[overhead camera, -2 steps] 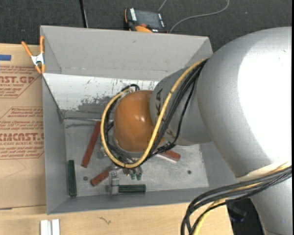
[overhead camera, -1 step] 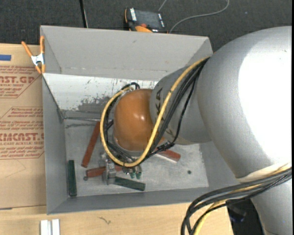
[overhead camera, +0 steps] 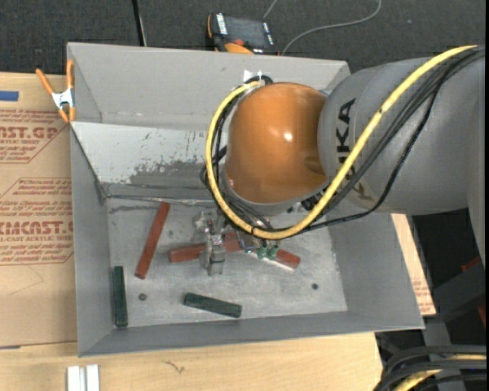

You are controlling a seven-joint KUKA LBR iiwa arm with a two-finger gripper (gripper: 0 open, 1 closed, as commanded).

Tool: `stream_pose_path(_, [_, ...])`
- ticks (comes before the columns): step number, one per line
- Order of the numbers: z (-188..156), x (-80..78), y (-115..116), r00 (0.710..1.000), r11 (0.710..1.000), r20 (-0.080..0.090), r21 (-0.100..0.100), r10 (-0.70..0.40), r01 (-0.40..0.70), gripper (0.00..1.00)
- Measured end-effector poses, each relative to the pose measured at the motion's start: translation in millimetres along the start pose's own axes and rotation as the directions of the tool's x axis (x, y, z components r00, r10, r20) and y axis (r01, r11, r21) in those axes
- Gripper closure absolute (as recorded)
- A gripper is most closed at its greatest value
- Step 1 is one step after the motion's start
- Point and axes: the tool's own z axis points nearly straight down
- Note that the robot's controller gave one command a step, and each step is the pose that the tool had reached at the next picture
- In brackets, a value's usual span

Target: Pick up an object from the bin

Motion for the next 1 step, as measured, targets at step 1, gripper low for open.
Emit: stream_pose_path(1, [-112.7,-7.7,25.3,0.992,0.992,0.003,-0.002,-0.129,0.129,1.0])
